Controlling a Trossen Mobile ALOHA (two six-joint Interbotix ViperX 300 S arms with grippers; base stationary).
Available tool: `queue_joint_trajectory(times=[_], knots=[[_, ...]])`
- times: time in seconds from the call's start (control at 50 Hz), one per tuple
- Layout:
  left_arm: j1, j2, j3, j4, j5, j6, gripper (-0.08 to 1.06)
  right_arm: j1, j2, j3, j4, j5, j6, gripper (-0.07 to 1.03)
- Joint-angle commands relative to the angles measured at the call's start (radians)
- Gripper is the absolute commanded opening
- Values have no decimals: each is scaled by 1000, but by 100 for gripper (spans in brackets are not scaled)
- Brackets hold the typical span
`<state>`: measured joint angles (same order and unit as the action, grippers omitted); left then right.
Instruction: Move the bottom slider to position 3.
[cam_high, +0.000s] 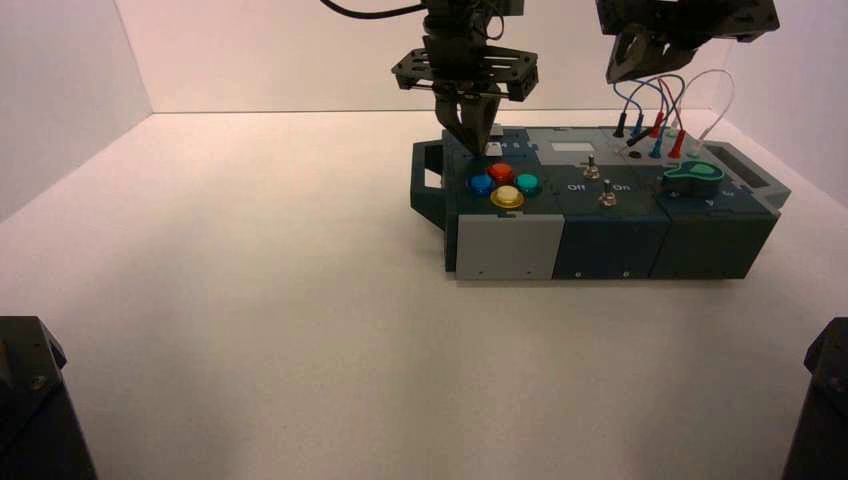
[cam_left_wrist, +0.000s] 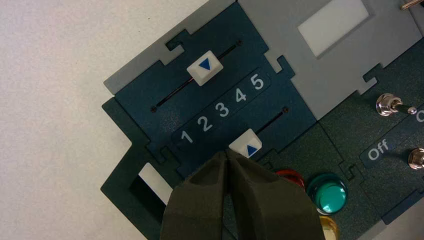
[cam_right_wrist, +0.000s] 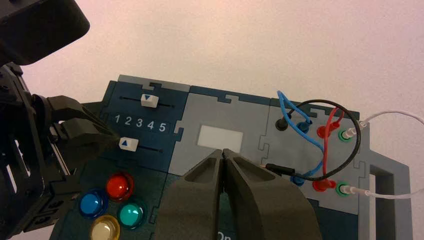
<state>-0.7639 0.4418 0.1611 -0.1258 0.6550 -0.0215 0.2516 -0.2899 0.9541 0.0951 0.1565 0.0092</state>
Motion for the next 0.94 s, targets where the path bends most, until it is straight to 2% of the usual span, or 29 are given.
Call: queue_joint_trajectory(times=[0.02, 0.3, 0.5, 0.78, 0.94], knots=[[-8, -9, -25, -2, 5, 0, -3, 2, -6, -29, -2, -5, -2, -2], [-9, -17, -6, 0, 11, 2, -3, 0, -8, -26, -2, -2, -2, -2], [-8, -67, 35, 12, 11, 2, -3, 2, -14, -29, -3, 20, -2, -2], [-8, -130, 104, 14, 3, -5, -3, 5, -20, -28, 2, 26, -2, -2], [-6, -150, 121, 14, 0, -14, -3, 5, -20, -31, 5, 37, 0, -2]])
